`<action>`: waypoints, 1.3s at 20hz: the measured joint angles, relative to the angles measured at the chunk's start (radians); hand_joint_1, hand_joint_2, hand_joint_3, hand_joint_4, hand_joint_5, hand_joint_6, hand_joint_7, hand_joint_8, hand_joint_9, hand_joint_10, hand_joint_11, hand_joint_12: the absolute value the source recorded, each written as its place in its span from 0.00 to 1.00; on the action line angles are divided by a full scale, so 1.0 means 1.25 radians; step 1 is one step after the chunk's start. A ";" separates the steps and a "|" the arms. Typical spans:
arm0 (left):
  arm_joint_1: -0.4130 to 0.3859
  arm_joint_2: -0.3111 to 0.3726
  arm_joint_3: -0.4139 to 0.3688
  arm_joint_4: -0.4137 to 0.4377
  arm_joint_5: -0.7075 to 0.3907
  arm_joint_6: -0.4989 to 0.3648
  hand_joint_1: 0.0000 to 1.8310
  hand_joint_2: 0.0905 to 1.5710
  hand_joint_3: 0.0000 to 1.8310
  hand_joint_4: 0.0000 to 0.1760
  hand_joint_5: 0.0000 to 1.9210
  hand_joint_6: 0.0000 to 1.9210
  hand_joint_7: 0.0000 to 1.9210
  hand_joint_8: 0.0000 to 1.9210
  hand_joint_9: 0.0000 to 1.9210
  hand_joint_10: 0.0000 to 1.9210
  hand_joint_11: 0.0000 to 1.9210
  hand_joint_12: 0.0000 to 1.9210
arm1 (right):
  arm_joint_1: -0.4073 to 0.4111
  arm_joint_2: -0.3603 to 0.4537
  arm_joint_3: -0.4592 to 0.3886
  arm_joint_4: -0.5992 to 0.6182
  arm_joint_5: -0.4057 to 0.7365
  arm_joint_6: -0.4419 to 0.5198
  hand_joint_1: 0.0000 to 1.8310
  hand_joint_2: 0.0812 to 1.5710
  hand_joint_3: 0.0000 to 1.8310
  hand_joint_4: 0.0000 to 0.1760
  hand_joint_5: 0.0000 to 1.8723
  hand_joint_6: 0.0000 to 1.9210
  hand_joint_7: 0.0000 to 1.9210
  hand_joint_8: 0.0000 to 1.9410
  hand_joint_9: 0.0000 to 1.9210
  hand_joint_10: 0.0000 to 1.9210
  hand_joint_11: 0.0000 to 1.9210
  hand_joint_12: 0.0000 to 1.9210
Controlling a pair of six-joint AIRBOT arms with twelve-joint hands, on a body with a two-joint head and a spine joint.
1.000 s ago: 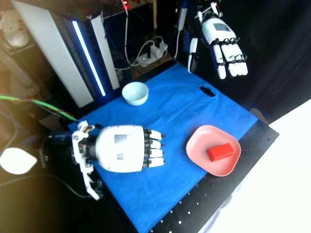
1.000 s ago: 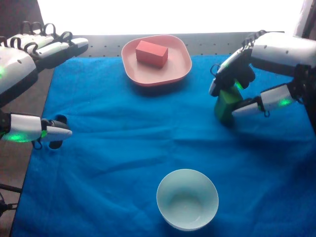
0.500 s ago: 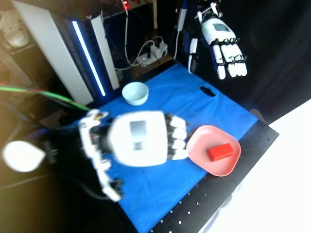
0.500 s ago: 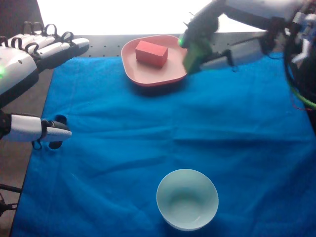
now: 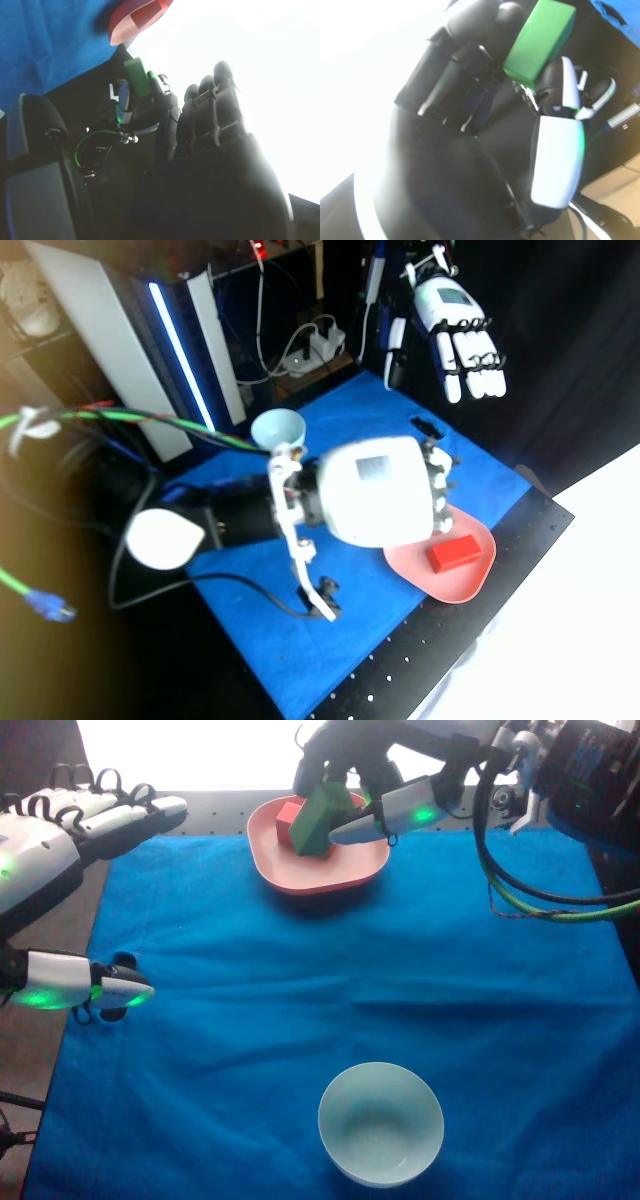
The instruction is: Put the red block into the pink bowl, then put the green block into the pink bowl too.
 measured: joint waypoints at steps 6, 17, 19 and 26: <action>-0.003 0.000 0.000 0.009 -0.003 -0.001 0.51 0.53 0.00 0.20 0.09 0.00 0.04 0.00 0.02 0.00 0.00 0.19 | 0.001 -0.007 0.026 0.009 -0.054 0.000 0.44 0.51 0.00 0.96 0.10 0.00 0.18 0.00 0.19 0.00 0.01 0.51; -0.003 0.000 0.003 -0.003 -0.015 -0.003 0.53 0.52 0.00 0.44 0.07 0.00 0.04 0.00 0.02 0.00 0.00 0.18 | -0.014 0.123 -0.081 0.070 0.036 0.000 0.39 0.50 0.00 1.00 0.00 0.00 0.00 0.00 0.00 0.00 0.00 0.04; -0.003 0.005 -0.008 -0.002 -0.034 -0.004 0.52 0.53 0.00 0.39 0.07 0.00 0.03 0.00 0.02 0.00 0.00 0.18 | -0.052 0.169 -0.121 0.104 0.086 0.000 0.39 0.49 0.00 1.00 0.00 0.00 0.00 0.00 0.00 0.00 0.00 0.00; 0.019 0.030 -0.035 0.000 -0.070 -0.019 0.49 0.51 0.00 0.63 0.07 0.00 0.03 0.00 0.02 0.00 0.00 0.12 | -0.194 0.294 -0.254 0.178 0.211 0.000 0.46 0.45 0.00 0.95 0.02 0.00 0.00 0.00 0.00 0.00 0.01 0.00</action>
